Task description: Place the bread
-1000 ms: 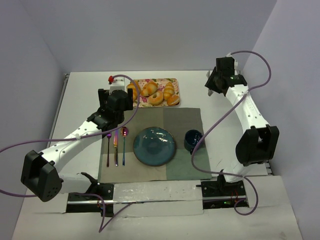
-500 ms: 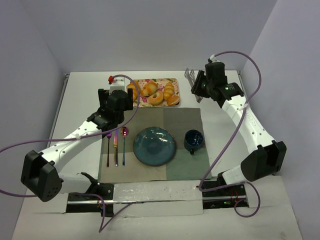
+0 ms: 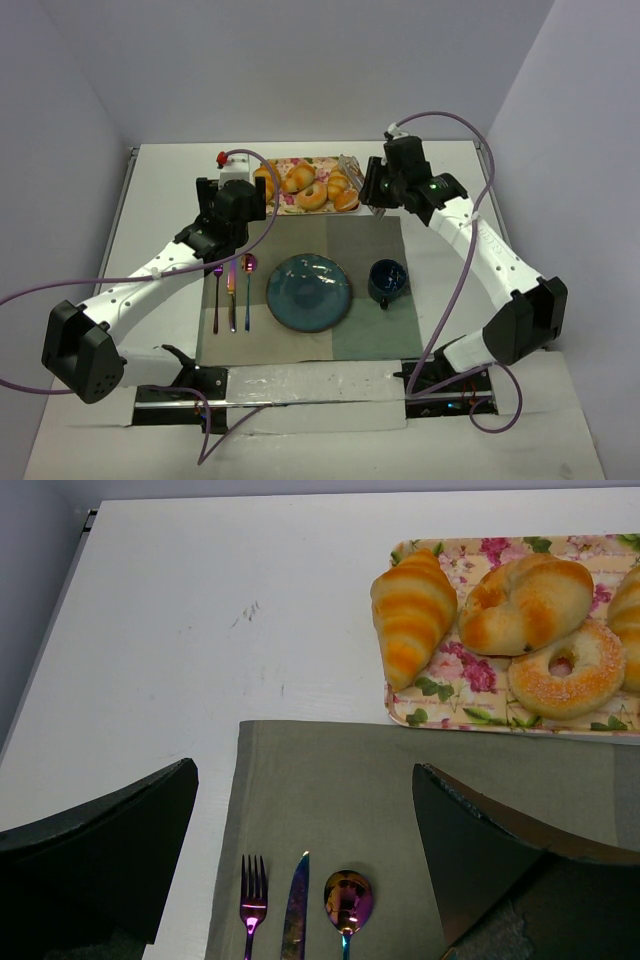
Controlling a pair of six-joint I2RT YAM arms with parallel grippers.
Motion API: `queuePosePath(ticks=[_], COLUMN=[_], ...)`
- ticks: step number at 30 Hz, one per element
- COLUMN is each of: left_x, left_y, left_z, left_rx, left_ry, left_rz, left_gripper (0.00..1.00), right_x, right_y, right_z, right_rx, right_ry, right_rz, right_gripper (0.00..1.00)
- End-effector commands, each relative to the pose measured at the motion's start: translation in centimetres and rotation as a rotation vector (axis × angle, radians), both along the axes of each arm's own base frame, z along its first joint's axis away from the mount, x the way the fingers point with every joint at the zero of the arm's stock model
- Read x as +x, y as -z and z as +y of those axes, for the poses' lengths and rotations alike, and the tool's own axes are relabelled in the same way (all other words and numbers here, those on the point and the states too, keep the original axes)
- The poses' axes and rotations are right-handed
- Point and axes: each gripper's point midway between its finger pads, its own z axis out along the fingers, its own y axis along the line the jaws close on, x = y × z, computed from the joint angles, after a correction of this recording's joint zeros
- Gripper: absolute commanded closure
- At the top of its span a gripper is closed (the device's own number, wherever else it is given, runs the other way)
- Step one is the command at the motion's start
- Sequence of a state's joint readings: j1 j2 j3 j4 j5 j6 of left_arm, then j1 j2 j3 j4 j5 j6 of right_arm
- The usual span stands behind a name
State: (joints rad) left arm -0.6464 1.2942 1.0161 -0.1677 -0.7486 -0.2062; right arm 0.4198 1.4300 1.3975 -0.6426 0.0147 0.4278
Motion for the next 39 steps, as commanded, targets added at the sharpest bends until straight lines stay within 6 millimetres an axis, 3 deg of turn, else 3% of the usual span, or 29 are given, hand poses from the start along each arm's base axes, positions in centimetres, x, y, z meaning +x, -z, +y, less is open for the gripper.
queuePosePath(ticks=[1,10,19,39], left_x=[0.2,0.2,0.3,0.3], left_y=[-2.6,-2.5,-2.3,-2.3], left_z=[-0.2,-0.3,-0.4,-0.4], left_rx=[-0.05,-0.051,-0.048,-0.046], left_ry=[-0.006,-0.002,-0.001,-0.001], left_rz=[-0.066,-0.063,-0.055,-0.055], left_gripper=[0.01,0.01,0.01,0.01], right_x=[1.0,0.1,-0.7,-0.4], right_y=[-0.2,3.4,5.7,7.3], right_z=[0.7,-0.5,-0.7,-0.2], right_rx=[-0.013,-0.086,-0.095,-0.087], right_ry=[-0.009,0.023,0.021,0.026], right_rz=[-0.031,0.021,0.062,0.097], right_gripper=[0.57,0.54,0.52,0.47])
